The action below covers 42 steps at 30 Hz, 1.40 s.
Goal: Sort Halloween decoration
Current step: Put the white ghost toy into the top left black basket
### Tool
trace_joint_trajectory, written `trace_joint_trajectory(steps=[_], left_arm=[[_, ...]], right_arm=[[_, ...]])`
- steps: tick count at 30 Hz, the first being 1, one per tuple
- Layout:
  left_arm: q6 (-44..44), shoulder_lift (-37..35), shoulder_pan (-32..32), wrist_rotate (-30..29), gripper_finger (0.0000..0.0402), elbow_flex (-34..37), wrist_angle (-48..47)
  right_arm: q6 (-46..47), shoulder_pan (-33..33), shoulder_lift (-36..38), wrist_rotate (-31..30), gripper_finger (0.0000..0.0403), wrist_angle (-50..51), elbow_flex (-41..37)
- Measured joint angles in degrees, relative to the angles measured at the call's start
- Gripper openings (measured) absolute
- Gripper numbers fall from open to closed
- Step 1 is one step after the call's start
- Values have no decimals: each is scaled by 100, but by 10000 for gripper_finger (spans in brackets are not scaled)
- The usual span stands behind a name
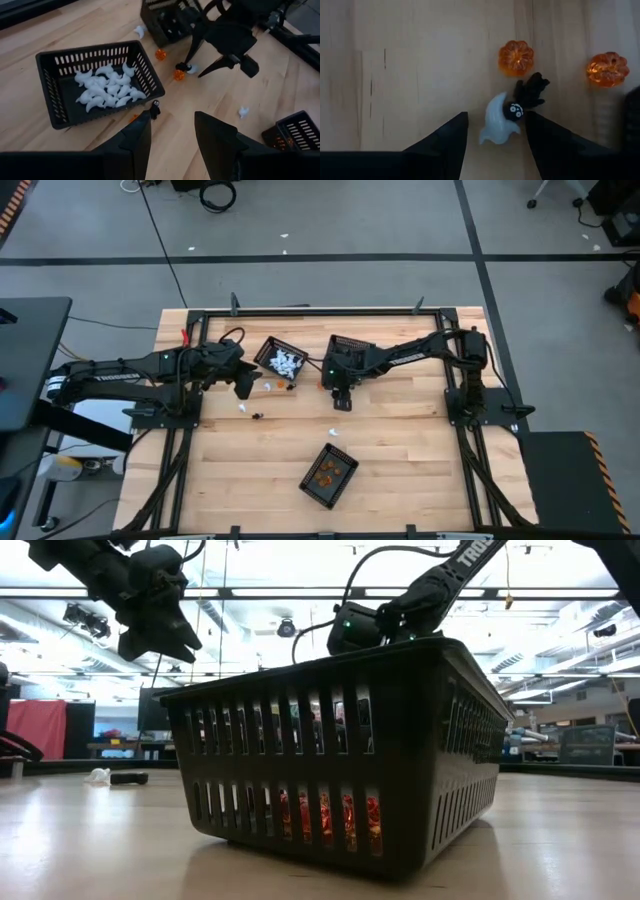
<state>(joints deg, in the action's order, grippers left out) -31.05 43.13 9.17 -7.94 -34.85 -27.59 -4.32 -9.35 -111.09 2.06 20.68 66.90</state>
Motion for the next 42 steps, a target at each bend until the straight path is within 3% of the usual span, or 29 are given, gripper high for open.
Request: trace_joint_trajectory(steps=[11, 27, 42], left_arm=[[2, 0, 0, 0, 160, 0, -7], [4, -2, 0, 0, 160, 0, -9], [42, -2, 1, 2, 160, -1, -11]], right_arm=[[72, 32, -20, -76, 187, 76, 4], [114, 156, -26, -54, 69, 90, -5], [588, 281, 55, 88, 66, 265, -17]])
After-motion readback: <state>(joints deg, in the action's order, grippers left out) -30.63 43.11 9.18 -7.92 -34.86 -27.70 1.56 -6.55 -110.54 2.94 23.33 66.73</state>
